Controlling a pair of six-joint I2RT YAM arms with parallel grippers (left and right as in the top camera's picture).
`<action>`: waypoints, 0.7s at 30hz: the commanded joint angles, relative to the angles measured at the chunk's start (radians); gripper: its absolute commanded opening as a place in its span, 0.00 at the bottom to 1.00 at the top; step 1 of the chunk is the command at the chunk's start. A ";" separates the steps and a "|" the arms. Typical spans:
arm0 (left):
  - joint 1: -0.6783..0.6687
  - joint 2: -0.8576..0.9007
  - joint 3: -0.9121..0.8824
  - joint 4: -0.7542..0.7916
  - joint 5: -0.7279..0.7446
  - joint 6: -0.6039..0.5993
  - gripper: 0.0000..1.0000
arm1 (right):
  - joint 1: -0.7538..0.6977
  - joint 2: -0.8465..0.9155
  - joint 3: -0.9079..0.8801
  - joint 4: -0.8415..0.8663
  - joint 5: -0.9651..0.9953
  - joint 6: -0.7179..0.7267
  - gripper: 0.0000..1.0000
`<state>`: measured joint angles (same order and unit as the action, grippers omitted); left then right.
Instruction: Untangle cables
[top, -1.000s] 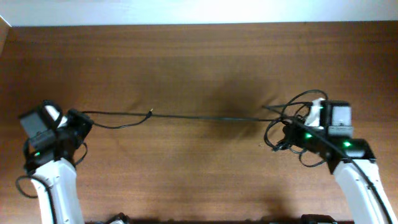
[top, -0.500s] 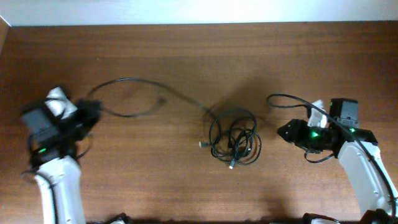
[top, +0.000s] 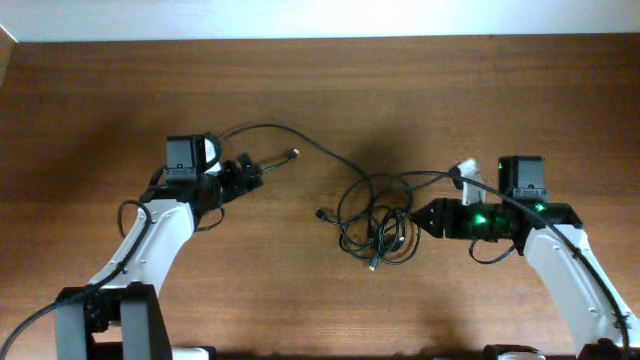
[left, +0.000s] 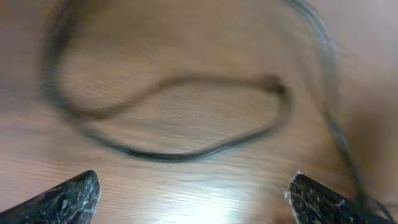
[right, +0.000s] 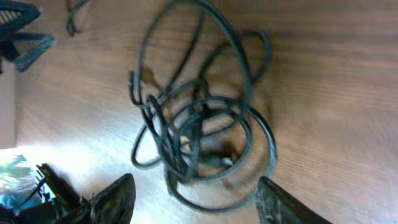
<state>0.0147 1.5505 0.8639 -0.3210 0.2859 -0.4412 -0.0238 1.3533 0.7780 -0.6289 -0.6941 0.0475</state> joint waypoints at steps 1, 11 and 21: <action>-0.037 0.010 0.006 0.087 0.234 0.190 0.99 | 0.053 0.001 0.002 0.069 -0.028 -0.018 0.62; -0.336 0.312 0.007 0.763 -0.006 -0.354 0.99 | 0.056 0.001 0.002 0.033 -0.002 -0.018 0.63; -0.348 0.558 0.033 1.041 -0.042 -0.644 1.00 | 0.056 0.001 0.002 0.034 0.044 -0.017 0.63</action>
<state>-0.3206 2.0453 0.8738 0.7094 0.2687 -1.0073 0.0273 1.3567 0.7780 -0.5972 -0.6647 0.0441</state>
